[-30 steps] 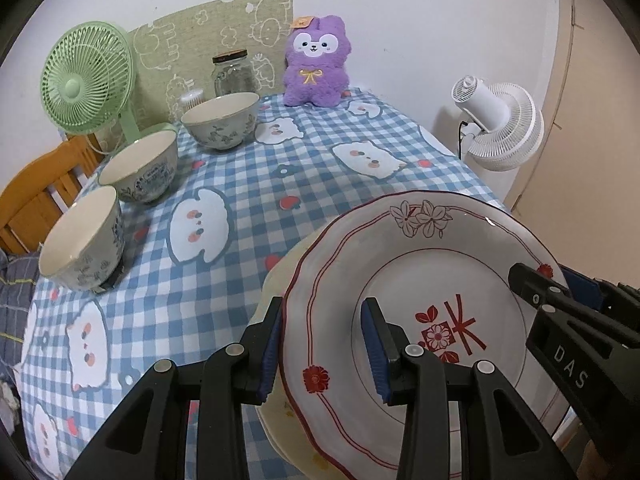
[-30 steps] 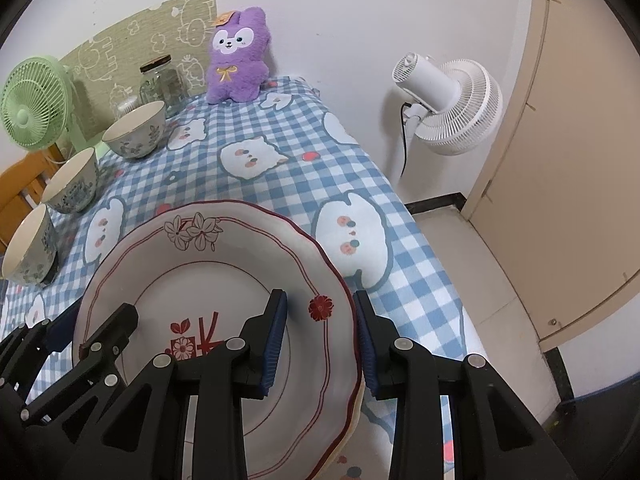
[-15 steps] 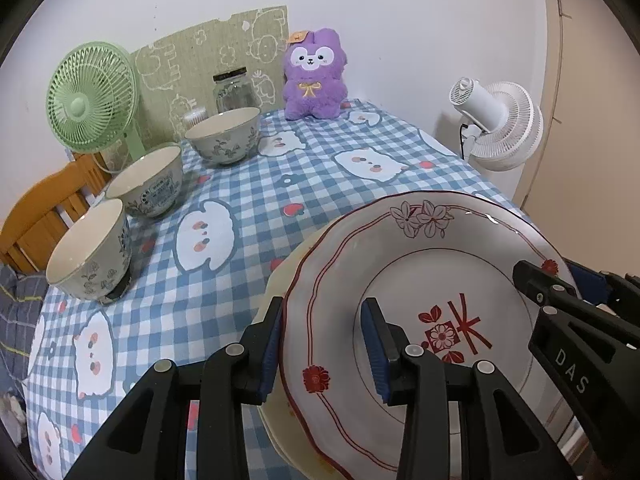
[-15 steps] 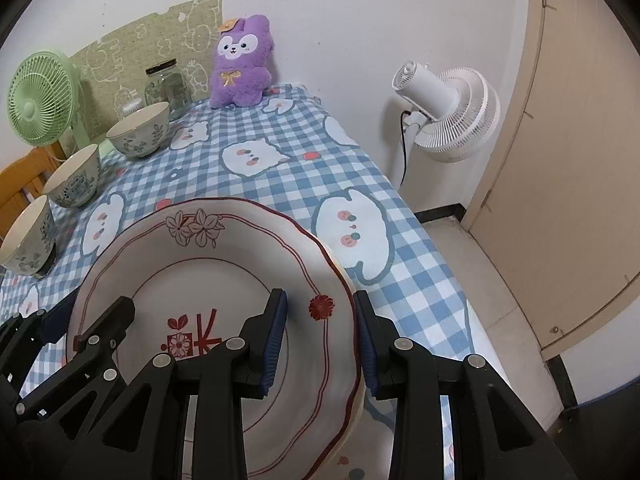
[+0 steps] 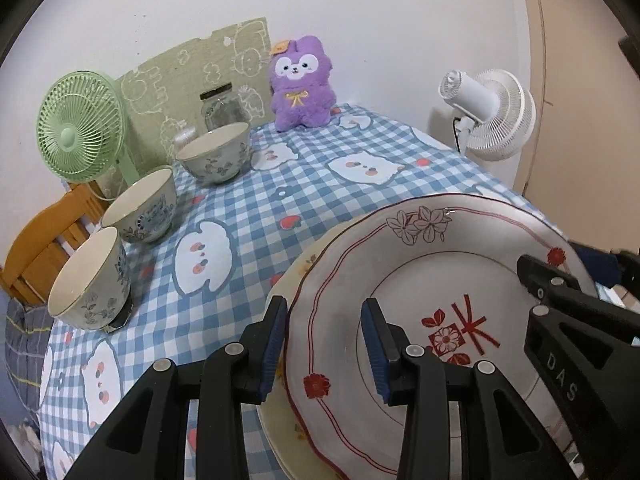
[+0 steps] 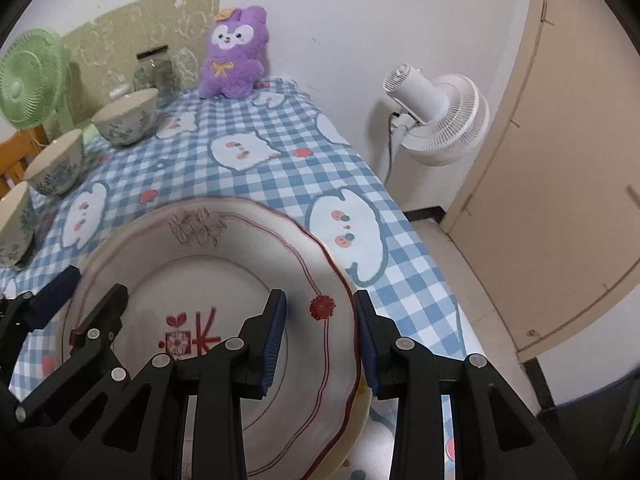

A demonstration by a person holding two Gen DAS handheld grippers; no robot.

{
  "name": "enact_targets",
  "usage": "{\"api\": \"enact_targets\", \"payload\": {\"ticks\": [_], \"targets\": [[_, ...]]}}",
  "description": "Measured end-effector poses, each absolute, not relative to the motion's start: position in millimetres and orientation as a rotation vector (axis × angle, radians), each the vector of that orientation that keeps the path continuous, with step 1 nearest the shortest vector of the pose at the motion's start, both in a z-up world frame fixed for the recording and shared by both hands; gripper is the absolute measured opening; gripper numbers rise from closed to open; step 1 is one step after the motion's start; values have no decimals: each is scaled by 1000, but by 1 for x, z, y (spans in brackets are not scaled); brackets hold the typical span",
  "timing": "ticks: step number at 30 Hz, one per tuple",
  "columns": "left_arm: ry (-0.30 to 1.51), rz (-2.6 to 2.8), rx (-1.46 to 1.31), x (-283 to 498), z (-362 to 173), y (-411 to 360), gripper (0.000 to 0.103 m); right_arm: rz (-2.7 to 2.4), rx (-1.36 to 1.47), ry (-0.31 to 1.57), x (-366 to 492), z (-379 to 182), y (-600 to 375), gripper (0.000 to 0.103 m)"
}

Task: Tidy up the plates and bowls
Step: 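Lower the white plate onto the deep beaded-rim plate with both grippers, then open both grippers to release the white plate on the stack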

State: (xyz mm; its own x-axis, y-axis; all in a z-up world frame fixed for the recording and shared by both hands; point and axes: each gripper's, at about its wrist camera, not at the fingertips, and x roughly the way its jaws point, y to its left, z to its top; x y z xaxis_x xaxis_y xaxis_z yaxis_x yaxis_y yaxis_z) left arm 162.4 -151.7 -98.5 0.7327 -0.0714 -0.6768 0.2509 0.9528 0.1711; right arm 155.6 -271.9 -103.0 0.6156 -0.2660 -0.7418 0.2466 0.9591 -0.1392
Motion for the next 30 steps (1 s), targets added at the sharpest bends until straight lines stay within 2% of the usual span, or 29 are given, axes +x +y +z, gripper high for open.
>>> {"api": "enact_targets", "payload": {"ticks": [5, 7, 8, 9, 12, 15, 17, 21, 30], "targets": [[727, -194, 251, 163, -98, -150, 40, -308, -37, 863, 156, -104, -271, 41], [732, -196, 245, 163, -98, -150, 42, -287, -31, 868, 156, -105, -270, 51], [735, -191, 241, 164, -99, -149, 47, -282, -20, 869, 156, -104, -270, 58], [739, -184, 235, 165, -98, -148, 54, -285, -9, 867, 154, -104, -272, 62], [767, -177, 204, 169, -98, -143, 65, -289, 13, 860, 150, -103, -276, 66], [779, -167, 203, 170, -97, -141, 66, -282, 22, 838, 143, -99, -278, 77], [776, -164, 185, 168, -94, -137, 70, -290, 8, 816, 138, -95, -277, 81], [755, -148, 161, 161, -85, -130, 81, -283, 6, 787, 131, -87, -276, 81], [733, -108, 98, 139, -65, -103, 87, -228, -2, 725, 112, -67, -260, 84]]}}
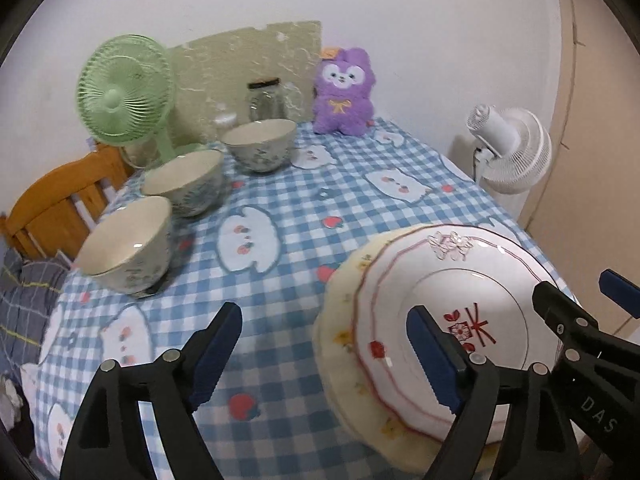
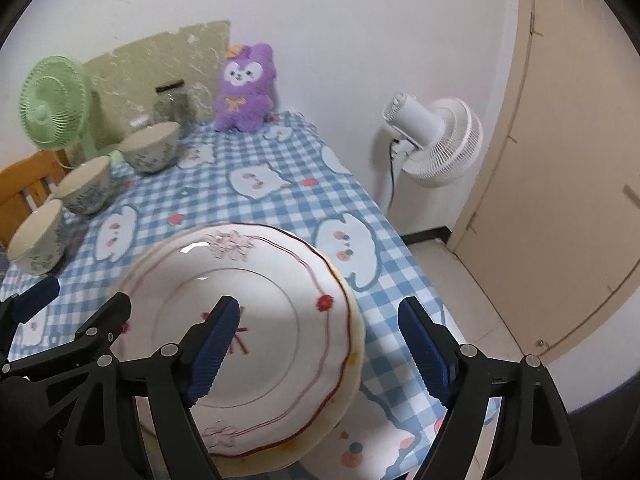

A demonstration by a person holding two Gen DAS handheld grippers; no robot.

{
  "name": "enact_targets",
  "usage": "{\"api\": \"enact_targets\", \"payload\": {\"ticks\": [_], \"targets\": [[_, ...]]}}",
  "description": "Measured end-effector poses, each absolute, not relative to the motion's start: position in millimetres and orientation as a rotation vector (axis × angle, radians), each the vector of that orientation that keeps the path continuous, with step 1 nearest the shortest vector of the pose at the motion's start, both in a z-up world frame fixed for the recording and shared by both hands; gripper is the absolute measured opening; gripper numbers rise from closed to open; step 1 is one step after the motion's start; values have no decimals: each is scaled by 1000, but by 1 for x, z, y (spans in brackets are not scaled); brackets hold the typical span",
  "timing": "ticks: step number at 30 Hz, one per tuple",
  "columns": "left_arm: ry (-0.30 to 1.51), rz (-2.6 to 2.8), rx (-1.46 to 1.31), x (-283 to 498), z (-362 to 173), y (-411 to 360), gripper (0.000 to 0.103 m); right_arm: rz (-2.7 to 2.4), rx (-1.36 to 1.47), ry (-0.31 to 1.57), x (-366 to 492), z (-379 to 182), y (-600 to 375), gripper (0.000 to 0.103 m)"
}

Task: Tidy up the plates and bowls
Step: 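Open both grippers to release the white plate on the stack, then move both grippers to the rim of the large cream bowl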

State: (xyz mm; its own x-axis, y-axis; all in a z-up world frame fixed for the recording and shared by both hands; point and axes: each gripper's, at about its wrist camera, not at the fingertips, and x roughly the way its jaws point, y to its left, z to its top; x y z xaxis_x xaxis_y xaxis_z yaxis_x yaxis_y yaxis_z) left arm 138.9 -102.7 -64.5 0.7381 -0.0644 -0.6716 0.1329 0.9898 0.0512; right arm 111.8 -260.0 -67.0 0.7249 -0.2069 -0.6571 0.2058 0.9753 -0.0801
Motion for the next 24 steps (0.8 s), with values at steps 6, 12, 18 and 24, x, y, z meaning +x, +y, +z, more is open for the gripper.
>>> {"api": "enact_targets", "payload": {"ticks": [6, 12, 18, 24], "targets": [[672, -29, 114, 119, -50, -87, 93, -178, 10, 701, 103, -58, -248, 84], [646, 15, 65, 100, -33, -72, 97, -124, 4, 658, 92, -42, -239, 85], [617, 81, 9, 84, -14, -57, 98, -50, -31, 598, 85, -19, -227, 85], [624, 123, -70, 81, 5, -33, 98, 55, -10, 592, 90, 0, -213, 85]]}}
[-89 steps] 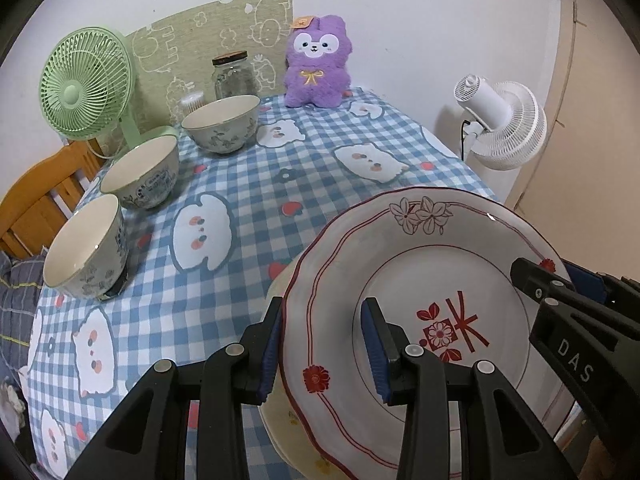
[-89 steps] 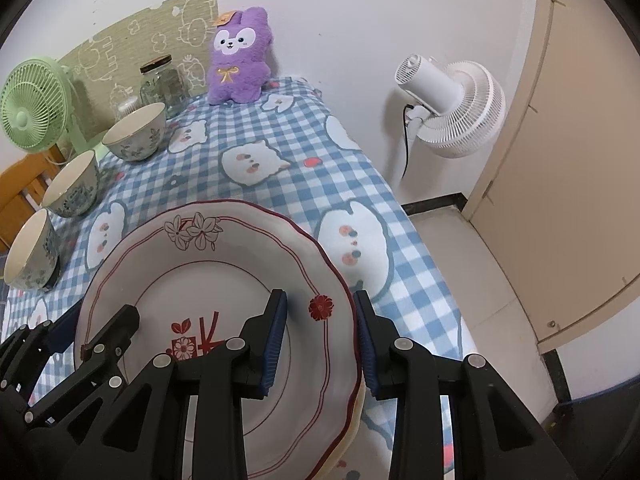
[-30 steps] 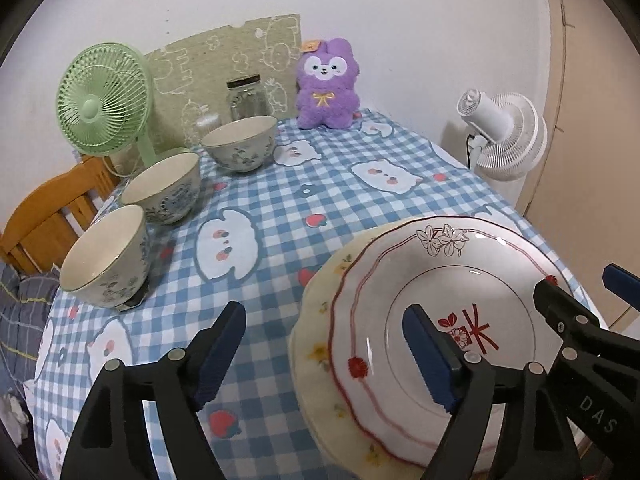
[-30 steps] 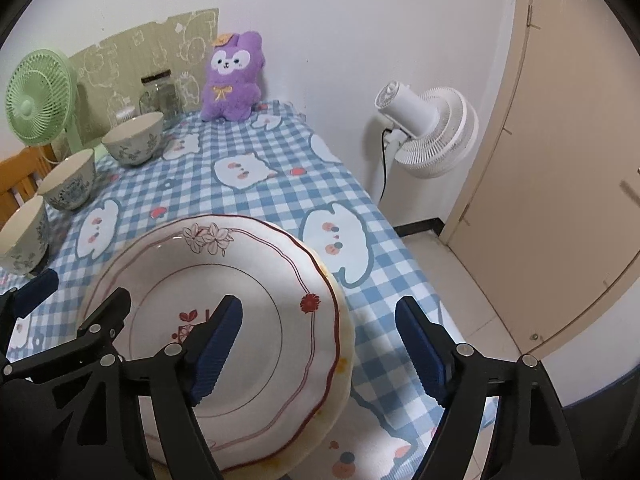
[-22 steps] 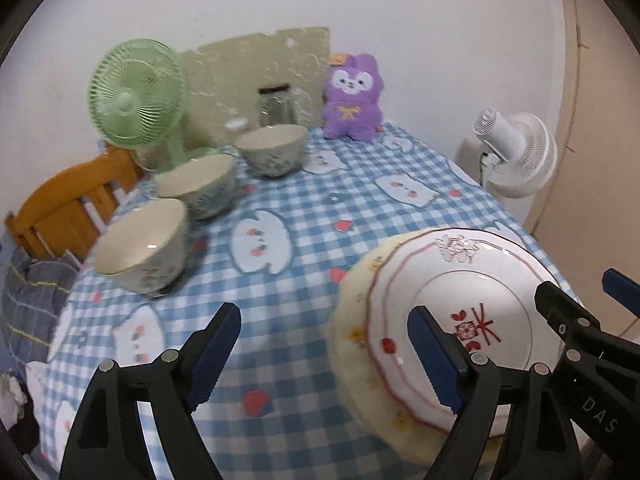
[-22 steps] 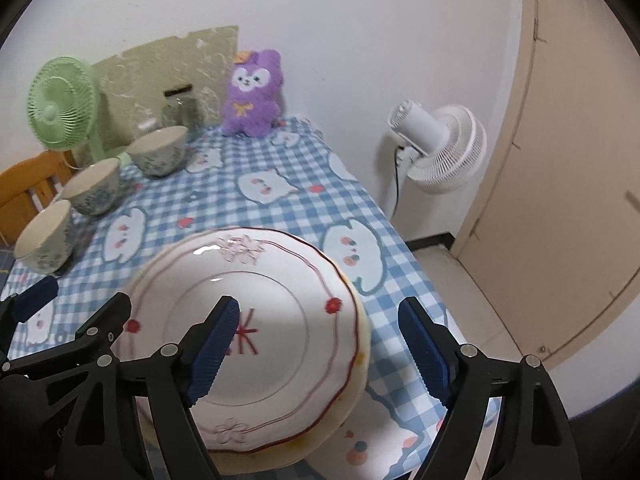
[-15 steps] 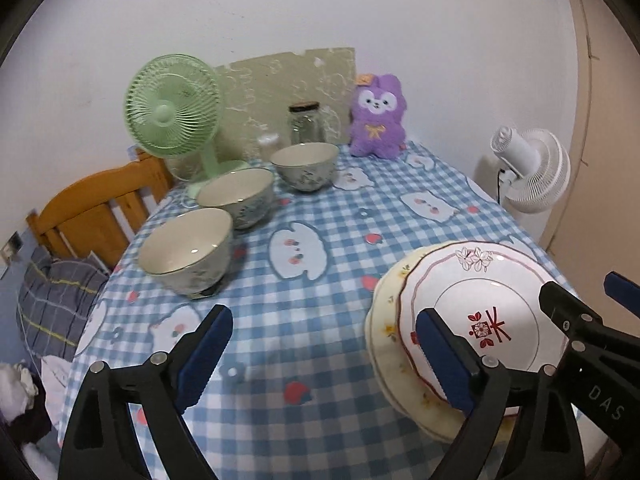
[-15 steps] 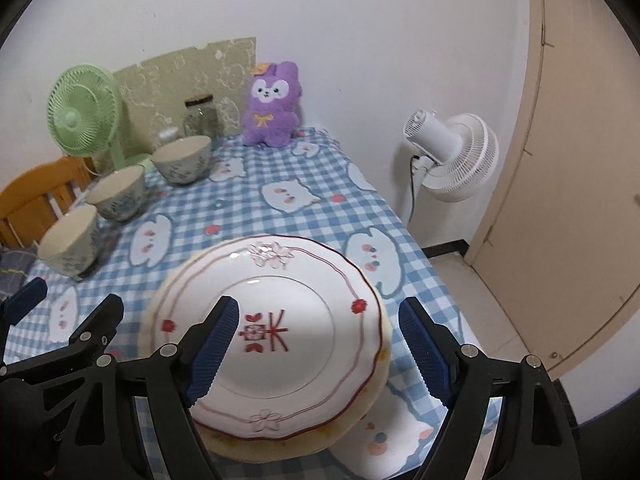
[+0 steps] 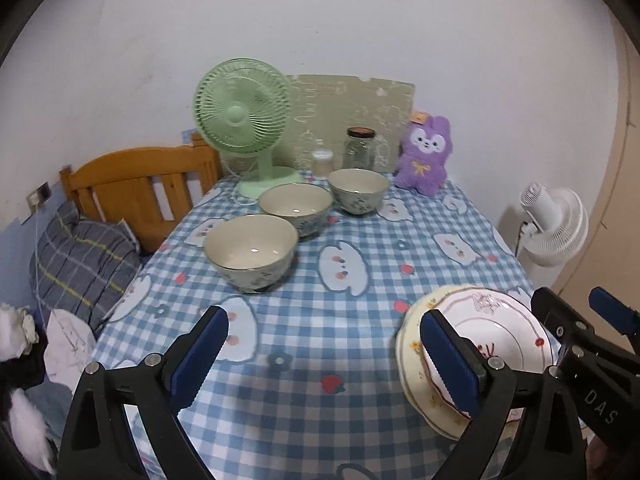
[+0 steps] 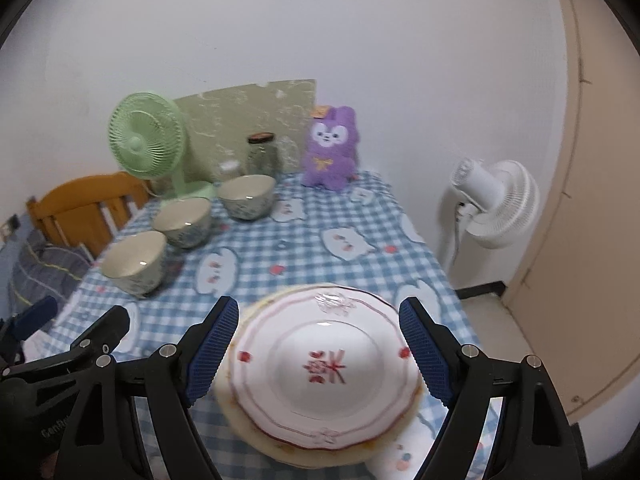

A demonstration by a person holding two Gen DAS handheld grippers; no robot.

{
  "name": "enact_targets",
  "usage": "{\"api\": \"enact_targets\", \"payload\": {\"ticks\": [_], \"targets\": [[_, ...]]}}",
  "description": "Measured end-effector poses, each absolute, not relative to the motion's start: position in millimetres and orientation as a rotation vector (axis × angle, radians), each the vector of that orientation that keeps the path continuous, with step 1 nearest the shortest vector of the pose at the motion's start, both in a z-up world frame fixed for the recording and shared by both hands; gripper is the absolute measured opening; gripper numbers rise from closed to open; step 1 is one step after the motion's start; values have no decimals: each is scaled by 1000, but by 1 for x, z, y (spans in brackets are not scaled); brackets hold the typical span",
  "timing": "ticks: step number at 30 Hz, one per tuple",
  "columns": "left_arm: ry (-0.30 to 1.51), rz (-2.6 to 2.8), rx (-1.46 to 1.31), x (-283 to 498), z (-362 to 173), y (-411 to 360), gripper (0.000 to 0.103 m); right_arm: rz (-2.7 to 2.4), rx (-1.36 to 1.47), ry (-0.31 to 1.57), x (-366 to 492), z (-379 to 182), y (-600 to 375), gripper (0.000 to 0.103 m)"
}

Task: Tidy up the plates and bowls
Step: 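Move both grippers to the rim of the large cream bowl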

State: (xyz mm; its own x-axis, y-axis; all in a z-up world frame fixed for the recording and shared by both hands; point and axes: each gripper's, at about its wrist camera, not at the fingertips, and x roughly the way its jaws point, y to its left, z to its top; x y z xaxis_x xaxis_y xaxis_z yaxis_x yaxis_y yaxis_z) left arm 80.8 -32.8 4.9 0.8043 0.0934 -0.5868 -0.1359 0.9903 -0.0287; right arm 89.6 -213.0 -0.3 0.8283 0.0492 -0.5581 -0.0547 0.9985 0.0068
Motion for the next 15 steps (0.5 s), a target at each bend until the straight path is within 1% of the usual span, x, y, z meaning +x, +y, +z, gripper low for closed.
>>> {"api": "enact_targets", "payload": {"ticks": [5, 15], "targets": [[603, 168, -56, 81, 13, -16, 97, 101, -50, 590, 95, 8, -189, 85], [581, 139, 2, 101, 22, 30, 96, 107, -18, 587, 113, 19, -139, 85]]}}
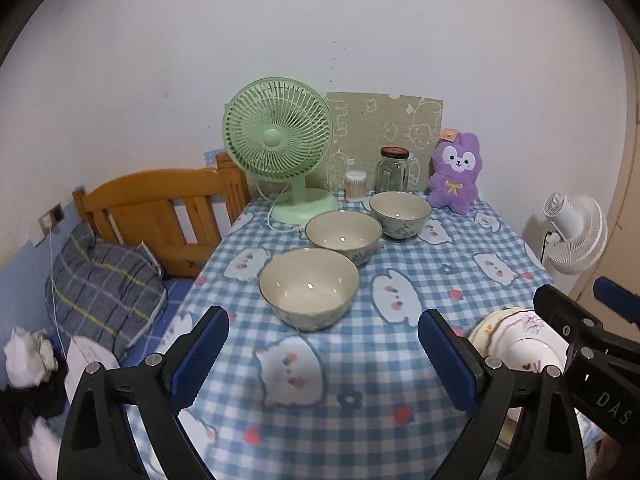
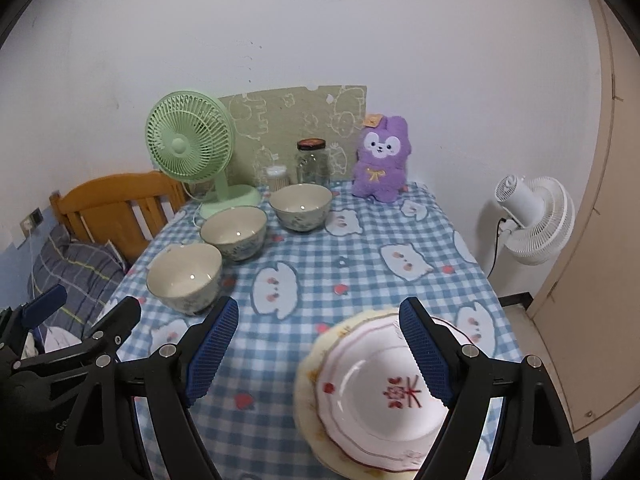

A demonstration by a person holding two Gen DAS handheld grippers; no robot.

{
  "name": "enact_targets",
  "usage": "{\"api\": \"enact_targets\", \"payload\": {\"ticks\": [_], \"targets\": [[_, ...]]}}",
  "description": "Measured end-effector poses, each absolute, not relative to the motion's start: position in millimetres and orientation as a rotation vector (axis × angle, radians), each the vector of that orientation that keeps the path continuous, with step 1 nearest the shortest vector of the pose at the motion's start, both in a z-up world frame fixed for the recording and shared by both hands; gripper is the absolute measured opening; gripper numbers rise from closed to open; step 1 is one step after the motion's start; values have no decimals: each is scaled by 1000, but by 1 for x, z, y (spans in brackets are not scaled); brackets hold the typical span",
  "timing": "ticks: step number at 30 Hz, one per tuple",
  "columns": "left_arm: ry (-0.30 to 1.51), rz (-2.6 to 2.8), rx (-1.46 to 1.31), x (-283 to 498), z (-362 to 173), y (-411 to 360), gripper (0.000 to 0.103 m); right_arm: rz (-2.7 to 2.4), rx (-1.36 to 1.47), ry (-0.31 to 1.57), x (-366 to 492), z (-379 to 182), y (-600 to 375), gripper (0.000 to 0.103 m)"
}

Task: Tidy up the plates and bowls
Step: 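Move both grippers to the rim of the large cream bowl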

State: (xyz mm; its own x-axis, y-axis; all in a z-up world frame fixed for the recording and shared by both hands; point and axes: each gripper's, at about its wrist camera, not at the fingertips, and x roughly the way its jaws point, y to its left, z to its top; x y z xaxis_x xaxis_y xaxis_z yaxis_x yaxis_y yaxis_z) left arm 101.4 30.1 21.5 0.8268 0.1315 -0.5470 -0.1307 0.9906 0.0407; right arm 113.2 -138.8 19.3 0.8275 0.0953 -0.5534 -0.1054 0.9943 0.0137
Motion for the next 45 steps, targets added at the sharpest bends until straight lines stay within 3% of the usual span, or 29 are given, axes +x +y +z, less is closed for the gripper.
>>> {"api": "enact_targets", "payload": {"ticks": [22, 35, 45], "targets": [[634, 75, 34, 186, 14, 114, 91, 86, 2, 621, 188, 14, -47, 85], [752, 4, 14, 250, -33, 130, 72, 86, -4, 685, 251, -24, -24, 84], [810, -9, 41, 278, -65, 136, 61, 102, -13, 763, 282, -63, -8, 70]]}}
